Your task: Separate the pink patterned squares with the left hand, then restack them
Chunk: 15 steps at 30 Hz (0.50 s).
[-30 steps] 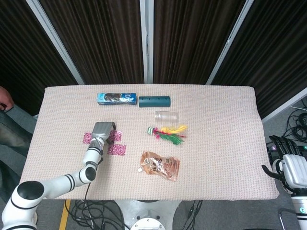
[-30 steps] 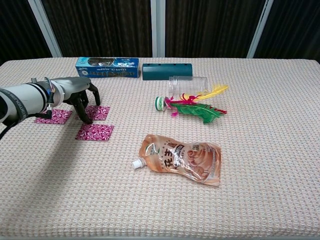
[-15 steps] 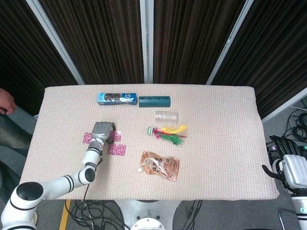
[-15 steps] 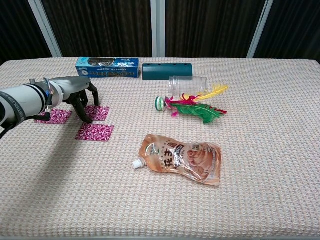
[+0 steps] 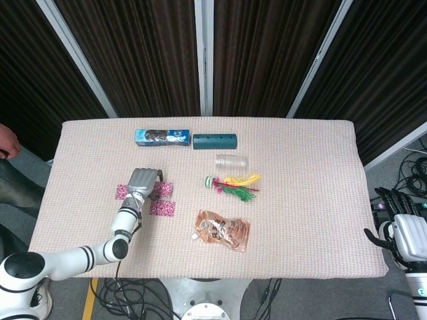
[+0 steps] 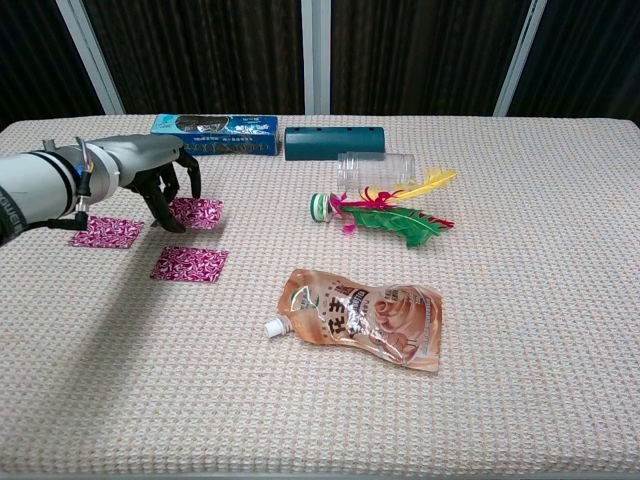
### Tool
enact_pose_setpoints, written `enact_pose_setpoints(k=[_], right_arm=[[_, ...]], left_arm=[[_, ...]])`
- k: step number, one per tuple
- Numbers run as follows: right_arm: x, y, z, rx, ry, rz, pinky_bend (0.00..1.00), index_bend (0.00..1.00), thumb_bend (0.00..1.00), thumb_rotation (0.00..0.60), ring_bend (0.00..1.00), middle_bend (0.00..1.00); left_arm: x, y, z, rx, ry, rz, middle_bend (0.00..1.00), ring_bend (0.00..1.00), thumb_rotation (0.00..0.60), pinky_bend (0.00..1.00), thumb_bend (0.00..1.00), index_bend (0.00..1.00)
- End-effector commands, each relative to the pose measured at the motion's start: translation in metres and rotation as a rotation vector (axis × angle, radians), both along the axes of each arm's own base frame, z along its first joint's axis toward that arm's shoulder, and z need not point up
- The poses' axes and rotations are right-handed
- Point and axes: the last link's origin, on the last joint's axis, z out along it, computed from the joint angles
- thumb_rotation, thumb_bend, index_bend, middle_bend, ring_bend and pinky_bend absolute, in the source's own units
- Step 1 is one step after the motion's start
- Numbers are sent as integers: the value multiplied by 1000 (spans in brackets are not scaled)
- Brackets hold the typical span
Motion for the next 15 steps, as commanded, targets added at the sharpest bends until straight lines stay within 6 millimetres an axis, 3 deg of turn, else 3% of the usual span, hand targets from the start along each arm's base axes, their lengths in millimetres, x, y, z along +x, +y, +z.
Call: enact_pose_setpoints(k=[1, 15], right_arm=[[0, -1, 0, 2, 0, 1, 0, 102, 128, 600, 25, 87], [-3, 1, 0, 8, -15, 5, 0, 101, 128, 600, 26, 87]], left_arm=[[3, -14, 5, 7, 19, -19, 890, 920, 600, 989, 256, 493], [9, -48, -4, -18, 46, 17, 889, 920, 600, 989, 257, 490]])
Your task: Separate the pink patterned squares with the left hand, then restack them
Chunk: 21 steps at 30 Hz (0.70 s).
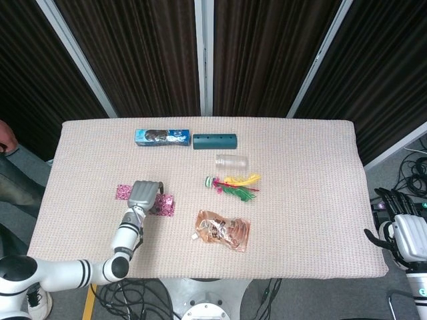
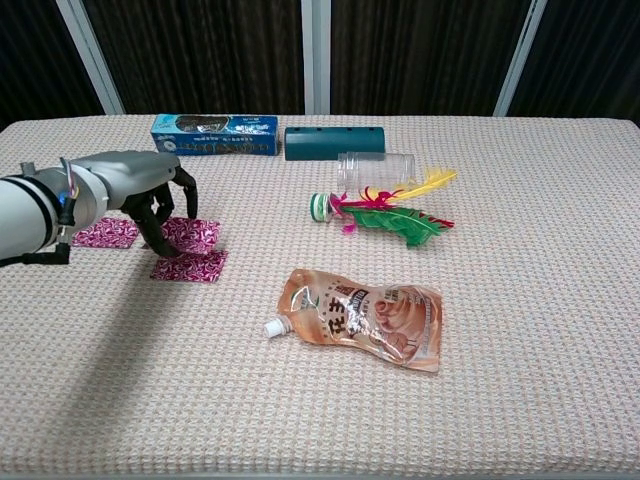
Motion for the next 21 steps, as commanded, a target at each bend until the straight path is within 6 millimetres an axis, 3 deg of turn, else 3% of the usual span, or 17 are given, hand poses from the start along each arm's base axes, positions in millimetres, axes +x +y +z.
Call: enact_pose_setpoints(k=[1, 21], right_arm=[[0, 0, 0, 0, -1, 1, 0, 101, 128, 600, 26, 87], [-2, 3, 1, 1, 0, -7, 0, 102, 128, 600, 25, 87]], left_arm=[[-1, -4, -4, -11, 3, 12, 889, 920, 600, 989, 257, 490], [1, -4, -17, -28, 10, 50, 885, 918, 600, 990, 255, 476]])
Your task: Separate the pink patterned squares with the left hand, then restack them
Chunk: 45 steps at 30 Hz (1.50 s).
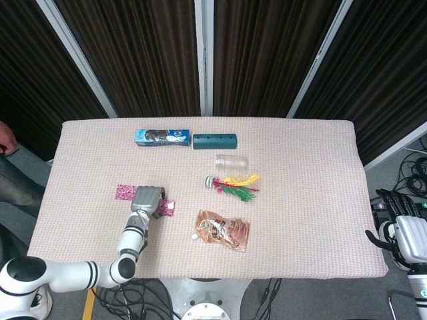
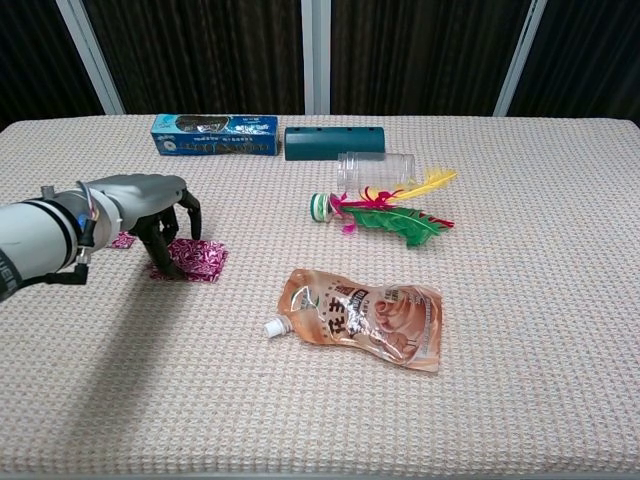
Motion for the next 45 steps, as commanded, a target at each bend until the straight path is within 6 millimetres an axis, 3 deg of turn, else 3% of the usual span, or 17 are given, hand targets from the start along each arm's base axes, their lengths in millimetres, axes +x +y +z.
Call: enact_pose_setpoints(k=[1, 18, 23, 31, 38, 45], right_arm=[[0, 0, 0, 0, 0, -1, 0, 102, 128, 600, 25, 87], [-1, 1, 0, 1, 1, -5, 0, 101, 128, 600, 25, 88], [-1, 0, 3, -5, 3, -6, 0, 101, 128, 600, 26, 88], [2, -2, 6, -19, 7, 12, 0, 102, 128, 600, 25, 87], [8, -8, 12, -31, 15, 30, 0, 102, 128, 600, 25, 87], [13, -9, 14, -33, 26, 40, 0, 102, 128, 600, 25, 87]], left_arm=[[1, 0, -1, -6, -2, 1, 884, 918, 600, 989, 255, 472], [2, -2, -2, -27, 6, -1, 882, 917, 600, 989, 248, 411], [3, 1, 21, 34, -29, -22, 882, 916, 600, 990, 248, 369], [-44, 16, 46, 86, 48, 16, 882, 916, 600, 989, 247, 368], [-82, 14, 47, 79, 82, 61, 882, 916, 600, 989, 240, 368], [-102, 19, 46, 78, 86, 92, 882, 916, 600, 988, 241, 368]])
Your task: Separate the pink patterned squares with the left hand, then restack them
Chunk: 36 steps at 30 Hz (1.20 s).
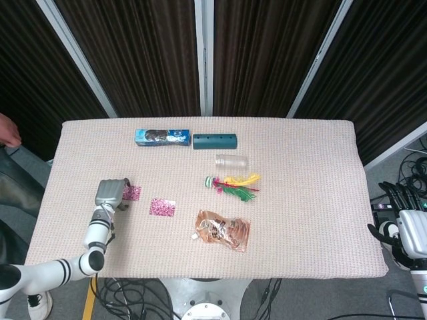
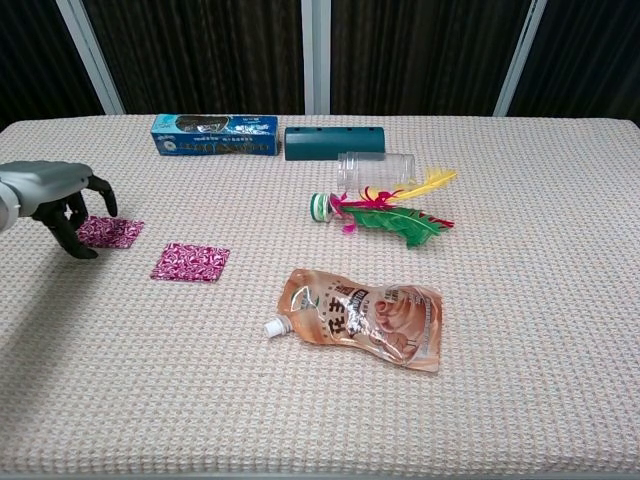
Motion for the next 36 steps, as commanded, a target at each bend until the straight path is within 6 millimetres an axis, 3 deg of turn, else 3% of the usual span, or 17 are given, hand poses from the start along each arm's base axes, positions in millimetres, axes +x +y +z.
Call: enact_pose_setpoints(k=[1, 24, 36], right_arm=[[1, 0, 0, -1, 2, -1, 0, 102, 129, 600, 25, 86], [-4, 3, -2, 2, -4, -26, 0, 101, 128, 600, 26, 87], [-5, 3, -2, 3, -5, -32, 0, 102, 127, 600, 25, 87]], left_arm=[[-5, 1, -2, -1, -14, 13, 882, 916, 600, 988, 240, 368], [-4, 17, -7, 4, -10, 25, 881, 914, 600, 984, 242, 376], [-3, 18, -10, 17, -16, 19, 881, 914, 600, 984, 251, 521]])
